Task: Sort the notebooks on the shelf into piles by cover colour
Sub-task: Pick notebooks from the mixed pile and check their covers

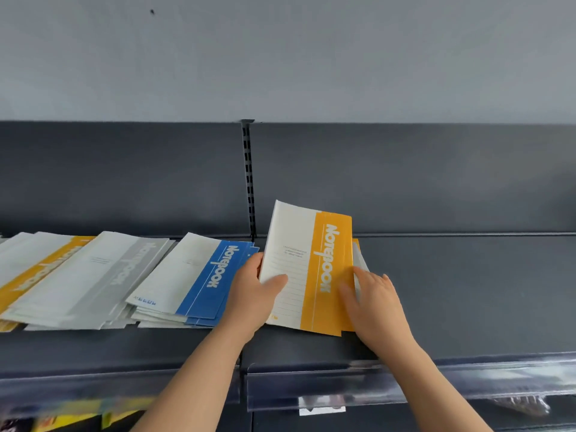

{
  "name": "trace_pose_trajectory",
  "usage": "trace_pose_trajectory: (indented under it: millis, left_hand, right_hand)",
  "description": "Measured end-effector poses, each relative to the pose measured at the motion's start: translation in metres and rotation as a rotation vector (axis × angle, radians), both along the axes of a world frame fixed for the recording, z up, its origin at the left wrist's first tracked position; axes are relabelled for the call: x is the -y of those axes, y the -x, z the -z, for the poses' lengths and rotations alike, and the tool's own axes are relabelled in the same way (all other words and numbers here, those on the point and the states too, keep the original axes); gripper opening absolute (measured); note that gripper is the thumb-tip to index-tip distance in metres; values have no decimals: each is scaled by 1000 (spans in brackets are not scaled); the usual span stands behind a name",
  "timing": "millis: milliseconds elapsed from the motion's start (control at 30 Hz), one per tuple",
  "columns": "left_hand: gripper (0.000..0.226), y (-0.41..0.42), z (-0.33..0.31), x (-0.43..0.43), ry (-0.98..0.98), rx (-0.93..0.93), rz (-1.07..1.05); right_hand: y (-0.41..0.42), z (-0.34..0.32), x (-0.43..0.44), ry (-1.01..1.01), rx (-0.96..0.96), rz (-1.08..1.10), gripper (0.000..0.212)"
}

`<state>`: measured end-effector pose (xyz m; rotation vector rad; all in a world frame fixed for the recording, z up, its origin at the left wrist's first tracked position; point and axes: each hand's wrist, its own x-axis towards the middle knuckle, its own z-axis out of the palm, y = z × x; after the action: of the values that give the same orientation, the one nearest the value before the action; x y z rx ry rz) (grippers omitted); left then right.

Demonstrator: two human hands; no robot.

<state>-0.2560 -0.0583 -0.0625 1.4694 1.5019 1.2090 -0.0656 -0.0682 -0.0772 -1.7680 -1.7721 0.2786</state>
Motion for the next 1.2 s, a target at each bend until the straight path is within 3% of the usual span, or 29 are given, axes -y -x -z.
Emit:
trace_pose_trajectory:
  millis: [100,267,433,667,900,1200]
  left_hand:
    - [21,18,-8,12,-28,88,-43]
    - [23,64,-27,31,-107,96,-139]
    - [28,130,-33,52,-50,31,-241]
    - [40,255,-40,92,-34,22,-374]
    - [26,396,-45,128,-81,4,-581]
    - [26,528,-44,143,-70,-75,-609]
  right_hand:
    - [24,-22,7,14,-207,-49,36]
    - [78,-38,10,-74,-283,-164,35]
    - [150,-43,7,-12,-290,-287,47]
    - [282,-44,21,11,-201,-371,46]
    - [423,-53,43,37,-200,-432,46]
    - [552,-51,51,68,-205,-475,46]
